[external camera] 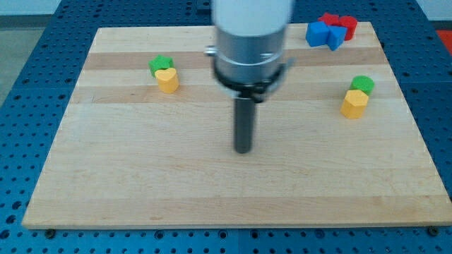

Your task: Push the yellow hexagon to the green circle

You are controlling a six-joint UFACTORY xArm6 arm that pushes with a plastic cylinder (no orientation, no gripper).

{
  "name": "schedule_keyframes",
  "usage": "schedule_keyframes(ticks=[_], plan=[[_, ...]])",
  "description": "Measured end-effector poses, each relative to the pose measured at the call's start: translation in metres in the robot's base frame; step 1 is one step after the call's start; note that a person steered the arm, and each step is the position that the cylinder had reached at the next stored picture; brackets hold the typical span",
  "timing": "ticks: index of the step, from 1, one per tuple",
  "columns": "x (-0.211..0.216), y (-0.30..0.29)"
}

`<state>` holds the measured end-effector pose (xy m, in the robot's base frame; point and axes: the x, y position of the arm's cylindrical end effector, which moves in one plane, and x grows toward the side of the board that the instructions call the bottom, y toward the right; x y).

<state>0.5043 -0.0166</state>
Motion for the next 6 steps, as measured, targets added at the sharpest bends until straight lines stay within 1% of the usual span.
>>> schedule_keyframes(ticks=[1,2,4,5,6], plan=[[-0.011,-0.075],[-0.011,-0.106],[-0.011,-0.107],[-0.014,-0.122],[-0.032,-0.163]])
